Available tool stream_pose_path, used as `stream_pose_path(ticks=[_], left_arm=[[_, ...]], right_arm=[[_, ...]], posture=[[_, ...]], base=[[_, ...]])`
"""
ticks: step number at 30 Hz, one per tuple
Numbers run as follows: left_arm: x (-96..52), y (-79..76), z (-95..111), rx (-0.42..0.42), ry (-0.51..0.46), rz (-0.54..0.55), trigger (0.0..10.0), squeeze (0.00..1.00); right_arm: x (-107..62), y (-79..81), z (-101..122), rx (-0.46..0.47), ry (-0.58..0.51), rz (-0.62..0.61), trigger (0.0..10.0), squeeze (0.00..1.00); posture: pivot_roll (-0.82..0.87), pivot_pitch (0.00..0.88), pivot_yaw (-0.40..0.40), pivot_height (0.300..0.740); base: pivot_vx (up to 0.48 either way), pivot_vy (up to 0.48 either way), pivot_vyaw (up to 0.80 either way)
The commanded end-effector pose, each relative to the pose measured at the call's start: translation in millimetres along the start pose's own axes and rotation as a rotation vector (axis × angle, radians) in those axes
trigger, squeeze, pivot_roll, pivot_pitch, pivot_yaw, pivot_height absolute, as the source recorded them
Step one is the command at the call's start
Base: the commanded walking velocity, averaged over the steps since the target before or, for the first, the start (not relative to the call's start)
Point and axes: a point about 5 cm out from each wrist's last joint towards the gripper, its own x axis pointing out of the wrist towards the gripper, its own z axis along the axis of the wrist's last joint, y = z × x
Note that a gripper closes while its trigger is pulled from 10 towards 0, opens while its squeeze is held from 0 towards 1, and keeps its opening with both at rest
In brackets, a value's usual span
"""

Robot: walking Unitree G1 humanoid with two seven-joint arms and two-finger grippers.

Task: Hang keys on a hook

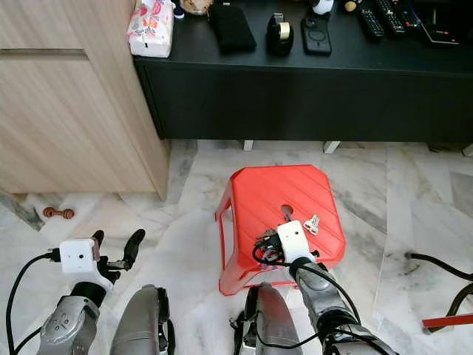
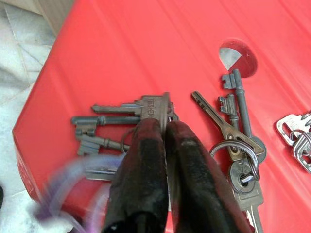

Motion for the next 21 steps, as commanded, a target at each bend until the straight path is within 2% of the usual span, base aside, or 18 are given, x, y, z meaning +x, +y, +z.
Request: stream_pose_path(ticks=[1,7,13,17,18,19,20,21], left_arm=[[-4.3,-2.3,-7.0,-0.017,0.035,0.005,10.0,0.00],[-1.8,4.9,-14.8,0.000,0.049,0.041,10.0,0.00],[4.7,13.3,-22.1,-0.002,0.063,0.068,10.0,0.00],[10.7,16.7,-32.8,0.003,0.094,0.068,10.0,0.00],[11.0,17.2,-35.4,0.004,0.103,0.068,10.0,0.00],[11.0,17.5,-36.9,0.004,0.108,0.068,10.0,0.00],[11.9,18.7,-41.0,0.015,0.123,0.072,10.0,0.00],[11.9,18.7,-41.0,0.015,0.123,0.072,10.0,0.00]], right_arm=[[-5.0,2.1,-14.3,0.020,0.033,-0.004,0.0,0.00],[-6.6,-2.3,-11.0,0.073,-0.032,-0.072,0.0,0.00],[-9.9,-17.0,3.0,0.132,-0.160,-0.182,0.0,0.00],[-13.4,-21.8,7.3,0.178,-0.225,-0.206,0.0,0.00],[-15.0,-22.2,6.0,0.166,-0.228,-0.212,3.8,0.00],[-16.0,-22.3,5.0,0.155,-0.229,-0.216,3.8,0.00],[-17.2,-21.4,3.1,0.154,-0.232,-0.216,10.0,0.00],[-17.2,-21.4,3.1,0.154,-0.232,-0.216,10.0,0.00]], posture=[[0.15,0.345,-0.129,0.636],[0.16,0.311,-0.132,0.636],[0.16,0.236,-0.130,0.636],[0.15,0.168,-0.120,0.636],[0.15,0.168,-0.120,0.636],[0.15,0.168,-0.120,0.636],[0.14,0.143,-0.118,0.636],[0.14,0.143,-0.118,0.636]], base=[[0.000,0.000,0.00],[0.000,0.000,0.00],[0.000,0.000,0.00],[0.000,0.000,0.00],[0.000,0.000,0.00],[0.000,0.000,0.00],[0.000,0.000,0.00],[0.000,0.000,0.00]])
